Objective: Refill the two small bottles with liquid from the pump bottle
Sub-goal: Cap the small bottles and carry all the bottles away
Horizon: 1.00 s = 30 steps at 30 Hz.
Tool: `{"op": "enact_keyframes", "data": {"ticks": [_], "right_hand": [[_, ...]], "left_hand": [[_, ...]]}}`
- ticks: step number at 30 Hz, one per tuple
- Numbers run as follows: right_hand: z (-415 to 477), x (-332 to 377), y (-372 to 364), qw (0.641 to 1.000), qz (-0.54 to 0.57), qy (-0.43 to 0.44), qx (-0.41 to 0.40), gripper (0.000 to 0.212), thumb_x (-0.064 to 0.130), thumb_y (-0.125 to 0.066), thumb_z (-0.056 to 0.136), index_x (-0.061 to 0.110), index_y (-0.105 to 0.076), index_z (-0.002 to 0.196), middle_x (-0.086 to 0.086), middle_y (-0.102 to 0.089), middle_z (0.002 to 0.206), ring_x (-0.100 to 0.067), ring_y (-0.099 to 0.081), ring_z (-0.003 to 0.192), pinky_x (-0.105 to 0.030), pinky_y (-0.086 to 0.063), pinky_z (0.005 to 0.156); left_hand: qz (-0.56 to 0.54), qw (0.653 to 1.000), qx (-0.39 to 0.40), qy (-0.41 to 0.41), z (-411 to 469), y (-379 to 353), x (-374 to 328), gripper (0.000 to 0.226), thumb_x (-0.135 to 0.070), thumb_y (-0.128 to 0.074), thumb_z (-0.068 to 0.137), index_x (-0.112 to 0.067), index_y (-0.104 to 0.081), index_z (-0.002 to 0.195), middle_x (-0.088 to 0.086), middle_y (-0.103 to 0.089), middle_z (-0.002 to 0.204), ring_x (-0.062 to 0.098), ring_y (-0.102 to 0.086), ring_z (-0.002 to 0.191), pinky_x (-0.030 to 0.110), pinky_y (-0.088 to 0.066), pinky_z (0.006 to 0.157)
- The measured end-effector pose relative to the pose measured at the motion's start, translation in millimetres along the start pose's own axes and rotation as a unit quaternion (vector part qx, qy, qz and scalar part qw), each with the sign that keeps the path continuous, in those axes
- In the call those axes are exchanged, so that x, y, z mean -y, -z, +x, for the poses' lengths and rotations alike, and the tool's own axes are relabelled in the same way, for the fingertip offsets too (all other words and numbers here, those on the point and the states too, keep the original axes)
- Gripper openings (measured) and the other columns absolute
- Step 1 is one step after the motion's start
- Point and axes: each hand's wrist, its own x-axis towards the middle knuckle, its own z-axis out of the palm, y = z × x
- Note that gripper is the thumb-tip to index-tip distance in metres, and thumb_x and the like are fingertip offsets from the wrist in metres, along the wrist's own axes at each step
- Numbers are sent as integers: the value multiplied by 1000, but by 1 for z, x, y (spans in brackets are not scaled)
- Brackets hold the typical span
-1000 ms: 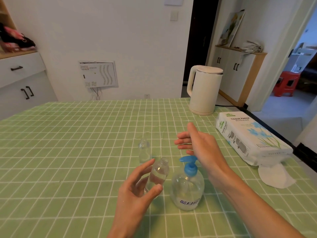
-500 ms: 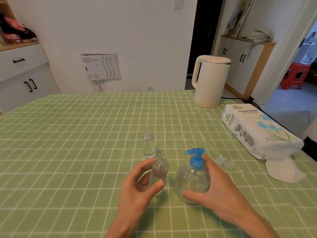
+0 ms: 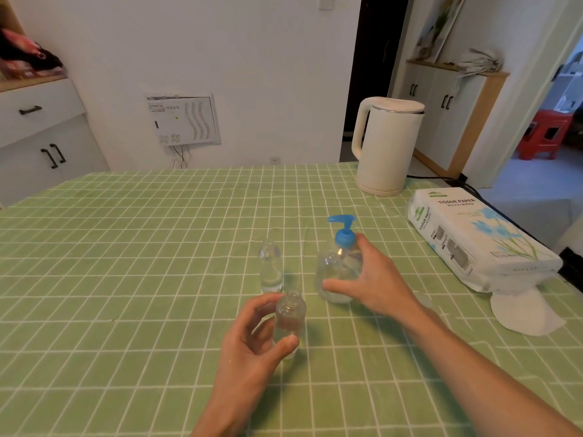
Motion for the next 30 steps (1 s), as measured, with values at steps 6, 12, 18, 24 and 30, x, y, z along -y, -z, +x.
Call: {"op": "enact_keyframes", "data": {"ticks": [6,12,18,24,30], "right_hand": [[7,-4,0,1000,14,-1,4,89,44,-99,73,42,-46,145,20,-61,138,-9,-60,127,-42,-52,112],[-22,-19,19,998,-55,-18,-25,98,51,-87,89,36,-33,169,14,-41,171,-13,-44,154,-43,-36,126],[-62,-53,62,975,-185,-125,-18,65,29,-82,98,26,-54,157,-1,-55,162,-22,-59,140,-43,-47,118],[-71,-74,56,972,-205,-114,-30,41,21,-82,97,29,-69,135,8,-63,115,-11,-62,95,-32,-45,82],[-75,-73,53,969,-210,-92,-88,17,15,-77,101,30,-69,103,9,-68,97,-16,-65,88,-33,-44,74]], "left_hand": [[-5,1000,3,-3,2,1,1,57,-13,-89,69,-28,-70,120,3,-75,127,23,-75,115,24,-60,91],[-7,1000,3,-2,1,2,3,58,2,-87,71,-29,-71,117,1,-76,125,23,-76,113,24,-61,88],[-1,1000,4,-4,-2,0,6,60,19,-77,78,-26,-72,117,3,-76,123,23,-76,110,25,-62,88],[13,1000,1,-9,-6,-6,3,63,20,-77,78,-31,-73,114,2,-76,120,20,-76,109,27,-61,95],[21,1000,-3,-9,-14,-2,-5,57,11,-81,77,-29,-72,117,1,-76,123,22,-75,113,35,-59,104]]}}
